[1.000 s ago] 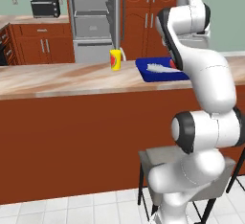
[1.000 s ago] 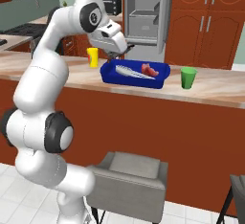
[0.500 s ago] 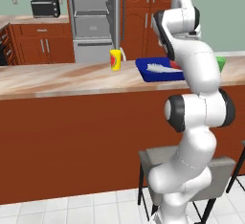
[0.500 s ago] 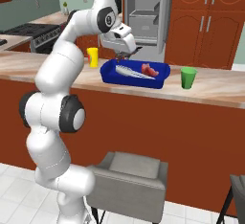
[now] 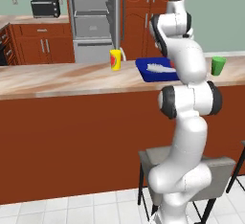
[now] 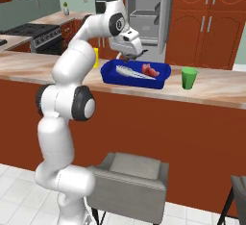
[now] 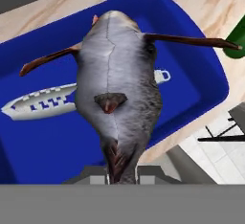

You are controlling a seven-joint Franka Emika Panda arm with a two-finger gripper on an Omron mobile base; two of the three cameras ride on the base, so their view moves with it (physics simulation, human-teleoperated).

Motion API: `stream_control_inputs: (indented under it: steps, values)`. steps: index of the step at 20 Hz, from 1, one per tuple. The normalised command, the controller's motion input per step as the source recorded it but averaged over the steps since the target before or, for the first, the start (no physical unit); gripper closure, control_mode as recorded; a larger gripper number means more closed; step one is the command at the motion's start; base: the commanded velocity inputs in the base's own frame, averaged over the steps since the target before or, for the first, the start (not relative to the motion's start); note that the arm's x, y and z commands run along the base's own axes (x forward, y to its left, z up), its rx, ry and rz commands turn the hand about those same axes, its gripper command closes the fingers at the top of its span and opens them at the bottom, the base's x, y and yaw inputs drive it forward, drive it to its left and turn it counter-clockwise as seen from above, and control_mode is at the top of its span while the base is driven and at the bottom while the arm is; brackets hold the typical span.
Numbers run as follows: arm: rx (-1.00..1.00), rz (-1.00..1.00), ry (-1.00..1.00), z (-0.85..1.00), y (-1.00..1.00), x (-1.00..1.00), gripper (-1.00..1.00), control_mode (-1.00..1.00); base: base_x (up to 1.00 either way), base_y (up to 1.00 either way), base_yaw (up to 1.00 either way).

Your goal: Gather the sweet potato and avocado from the fridge and place them on a tray on the dining counter. Then gather the steak and fish from the fridge and place them on the other tray.

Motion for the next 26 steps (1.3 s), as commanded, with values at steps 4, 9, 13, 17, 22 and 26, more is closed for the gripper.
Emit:
stream_control_inputs:
  steps: [4, 9, 13, 17, 22, 26]
  values:
    - [0.02, 0.0, 0.02, -0.27, -0.12, 0.64, 1.0, -1.0, 0.0, 0.0, 0.0]
    - [0.02, 0.0, 0.02, -0.3, -0.1, 0.46, 1.0, -1.0, 0.0, 0.0, 0.0]
    - [0.02, 0.0, 0.0, -0.28, -0.05, 0.41, 1.0, -1.0, 0.0, 0.0, 0.0]
    - [0.02, 0.0, 0.0, -0.27, -0.01, 0.25, 1.0, -1.0, 0.0, 0.0, 0.0]
    - [0.02, 0.0, 0.0, -0.28, 0.0, 0.21, 1.0, -1.0, 0.0, 0.0, 0.0]
    - [0.01, 0.0, 0.0, -0.32, 0.0, 0.08, 1.0, -1.0, 0.0, 0.0, 0.0]
